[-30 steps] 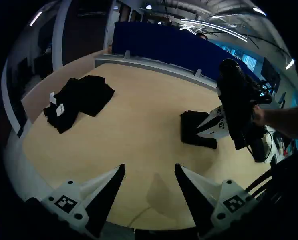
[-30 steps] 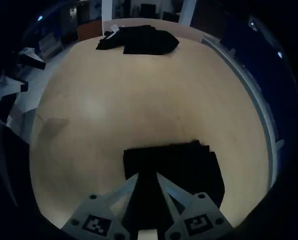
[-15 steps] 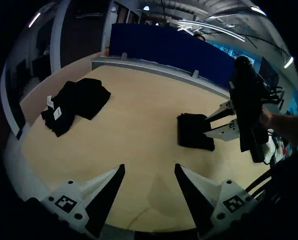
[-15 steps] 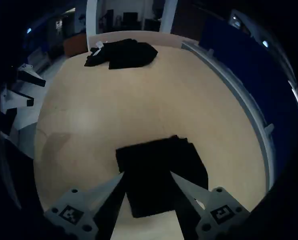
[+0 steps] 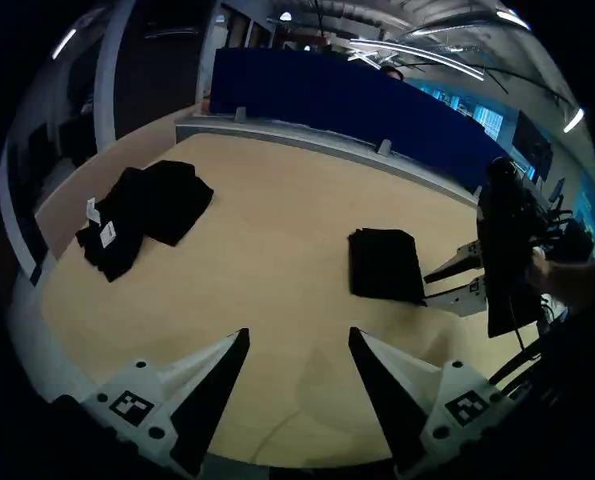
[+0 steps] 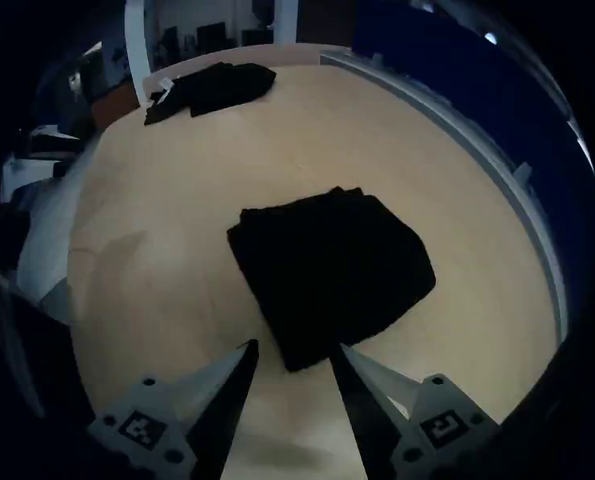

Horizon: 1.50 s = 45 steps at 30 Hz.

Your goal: Fold towel

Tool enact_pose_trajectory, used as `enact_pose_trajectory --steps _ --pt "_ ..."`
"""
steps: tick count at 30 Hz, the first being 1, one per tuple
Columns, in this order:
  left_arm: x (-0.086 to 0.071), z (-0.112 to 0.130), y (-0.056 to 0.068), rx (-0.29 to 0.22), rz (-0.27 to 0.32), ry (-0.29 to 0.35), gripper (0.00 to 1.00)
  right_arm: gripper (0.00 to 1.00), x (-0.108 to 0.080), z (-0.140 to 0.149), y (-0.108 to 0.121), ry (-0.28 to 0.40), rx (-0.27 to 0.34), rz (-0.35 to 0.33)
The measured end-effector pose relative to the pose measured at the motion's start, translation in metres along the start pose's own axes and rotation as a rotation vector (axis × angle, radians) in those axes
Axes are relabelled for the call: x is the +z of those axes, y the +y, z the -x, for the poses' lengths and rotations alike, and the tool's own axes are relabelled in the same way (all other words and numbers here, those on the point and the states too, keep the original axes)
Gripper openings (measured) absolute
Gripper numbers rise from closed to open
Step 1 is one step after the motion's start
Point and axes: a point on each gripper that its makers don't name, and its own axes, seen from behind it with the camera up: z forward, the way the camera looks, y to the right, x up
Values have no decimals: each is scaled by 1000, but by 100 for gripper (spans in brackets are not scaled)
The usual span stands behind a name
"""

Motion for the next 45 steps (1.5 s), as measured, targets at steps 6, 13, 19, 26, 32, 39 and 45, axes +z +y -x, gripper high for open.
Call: enact_pose_trajectory --steps 6,13,19,26,32,39,45 --pt "3 -4 1 6 3 0 92 60 6 16 3 -34 45 22" --pt "7 -5 1 4 4 -3 92 43 12 21 2 -35 93 17" --pt "9 -7 1 8 5 -6 92 30 14 22 1 -27 116 16" --pt "13 -9 5 22 11 -9 92 12 12 20 2 -7 124 17" --pt "17 -11 11 38 22 -13 92 8 2 13 7 23 95 44" --pt "19 -18 18 69 43 -15 92 8 -32 -18 22 101 36 105" --pt "23 -32 26 109 66 -6 92 8 -78 -52 39 186 -2 144"
